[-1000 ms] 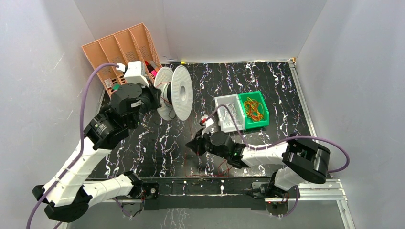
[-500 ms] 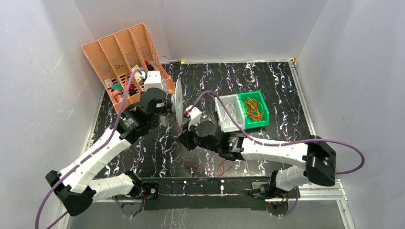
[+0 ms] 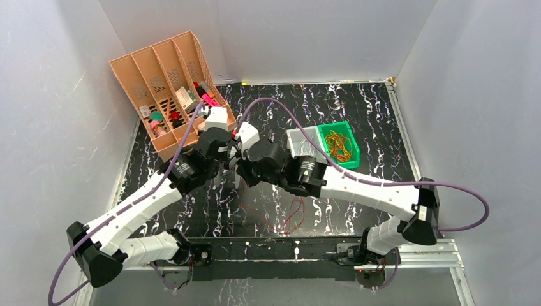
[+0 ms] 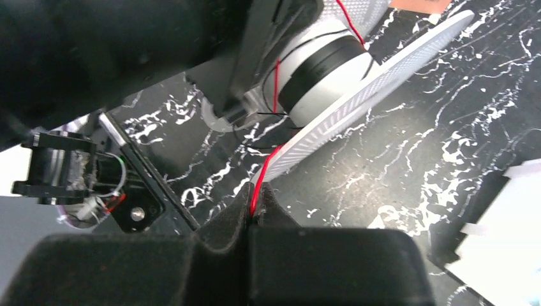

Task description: Wrap the cables

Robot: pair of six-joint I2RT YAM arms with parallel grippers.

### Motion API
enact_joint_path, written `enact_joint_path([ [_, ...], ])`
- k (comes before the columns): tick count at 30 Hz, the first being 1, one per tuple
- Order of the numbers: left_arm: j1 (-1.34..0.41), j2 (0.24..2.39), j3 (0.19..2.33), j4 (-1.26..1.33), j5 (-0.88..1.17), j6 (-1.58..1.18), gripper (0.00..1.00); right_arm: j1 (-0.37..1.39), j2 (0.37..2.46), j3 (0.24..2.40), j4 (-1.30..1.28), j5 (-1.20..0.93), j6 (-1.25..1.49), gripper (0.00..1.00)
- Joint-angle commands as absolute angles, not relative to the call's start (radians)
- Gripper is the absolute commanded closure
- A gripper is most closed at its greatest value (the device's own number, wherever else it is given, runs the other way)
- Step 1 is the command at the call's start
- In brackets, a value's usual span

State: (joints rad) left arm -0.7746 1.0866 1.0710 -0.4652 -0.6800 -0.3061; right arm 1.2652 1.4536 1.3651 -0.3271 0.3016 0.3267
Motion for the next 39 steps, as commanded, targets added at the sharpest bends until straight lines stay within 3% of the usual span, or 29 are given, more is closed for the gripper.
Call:
enact_joint_path([
  [1, -0.818, 1.042, 1.045, -0.425, -0.706, -0.245, 1.00, 1.246, 1.489, 1.511, -0.445, 0.307, 0.246, 1.00],
  [13, -0.912, 0.981, 0.975, -0.440, -0.598, -0.135, 1.00, 1.070, 1.517, 1.636, -0.581, 0.040, 0.153, 0.97],
  [20, -0.953, 0.941, 0.979, -0.482, -0.479, -0.044, 1.00, 0.989, 1.513, 1.630, -0.649, 0.132, 0.056, 0.97],
  [24, -0.954, 0.912, 1.036, -0.567, -0.345, -0.005, 1.00, 0.941, 1.448, 1.480, -0.582, 0.246, 0.008, 0.87],
  [29, -0.953, 0.889, 1.115, -0.621, -0.209, -0.012, 1.00, 0.831, 1.323, 1.194, -0.398, 0.157, 0.101, 0.80],
  [39, -0.954, 0.875, 1.215, -0.638, -0.098, -0.069, 1.00, 0.757, 1.213, 0.878, -0.078, -0.018, 0.262, 0.74],
])
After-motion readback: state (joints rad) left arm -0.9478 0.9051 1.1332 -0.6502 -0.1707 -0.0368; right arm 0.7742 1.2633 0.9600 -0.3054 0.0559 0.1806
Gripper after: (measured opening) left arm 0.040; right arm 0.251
